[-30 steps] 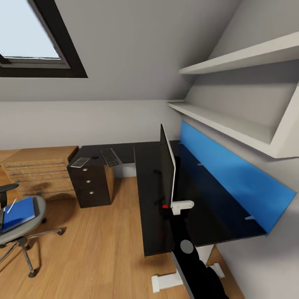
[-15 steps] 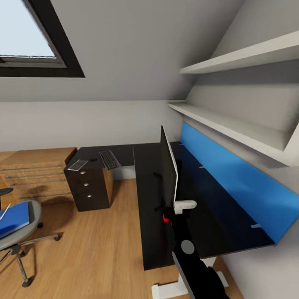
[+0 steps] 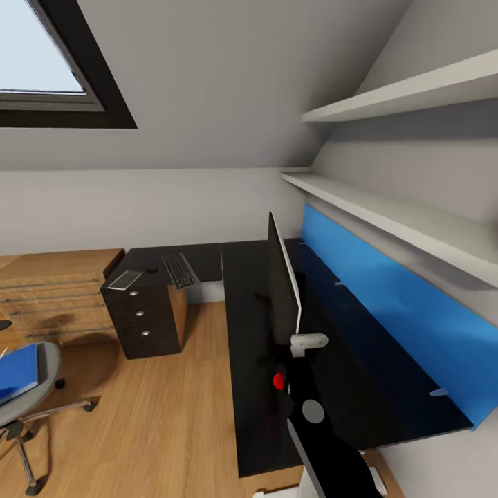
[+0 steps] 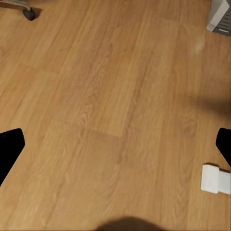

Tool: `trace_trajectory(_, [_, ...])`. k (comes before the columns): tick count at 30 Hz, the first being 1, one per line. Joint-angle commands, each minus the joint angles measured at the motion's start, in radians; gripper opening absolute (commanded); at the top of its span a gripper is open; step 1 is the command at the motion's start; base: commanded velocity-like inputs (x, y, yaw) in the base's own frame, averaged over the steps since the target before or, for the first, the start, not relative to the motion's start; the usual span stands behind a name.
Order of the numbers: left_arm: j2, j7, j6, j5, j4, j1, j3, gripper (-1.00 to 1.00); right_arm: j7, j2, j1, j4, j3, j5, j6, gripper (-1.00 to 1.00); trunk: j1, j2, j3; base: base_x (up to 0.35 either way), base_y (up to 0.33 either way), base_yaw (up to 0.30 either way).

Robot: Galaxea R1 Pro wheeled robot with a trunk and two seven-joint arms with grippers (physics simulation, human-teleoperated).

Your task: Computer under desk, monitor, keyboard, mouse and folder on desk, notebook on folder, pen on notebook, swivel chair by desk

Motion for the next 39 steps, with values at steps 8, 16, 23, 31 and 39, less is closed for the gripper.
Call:
trace_trajectory(8, [0.0, 0.002, -0.002, 0.007, -0.001, 0.0, -0.008, 1.0, -0.007, -0.001, -0.001, 0.001, 0.0, 0.009, 0.001, 1.0, 0.001, -0.002, -0.002, 0.027, -0.12, 0.0])
trace_trajectory(16, [0.0, 0.003, -0.002, 0.007, -0.001, 0.0, -0.008, 1.0, -0.007, -0.002, -0.001, 0.001, -0.001, 0.009, 0.001, 1.0, 0.001, -0.002, -0.002, 0.002, -0.04, 0.0])
trace_trajectory(23, [0.0, 0.003, -0.002, 0.007, -0.001, 0.0, -0.008, 1.0, -0.007, -0.002, -0.001, 0.001, -0.001, 0.009, 0.001, 1.0, 0.001, -0.002, -0.002, 0.0, -0.015, 0.0])
trace_trajectory(31, [0.0, 0.002, -0.002, 0.008, -0.001, 0.0, -0.008, 1.0, -0.006, 0.0, -0.001, 0.006, 0.001, 0.009, 0.001, 1.0, 0.001, -0.002, -0.002, 0.0, -0.021, 0.0])
trace_trajectory(39, [0.0, 0.001, -0.003, 0.007, -0.001, 0.0, -0.008, 1.0, -0.006, 0.0, -0.001, 0.007, 0.001, 0.009, 0.001, 1.0, 0.001, -0.002, -0.002, 0.0, -0.03, 0.0])
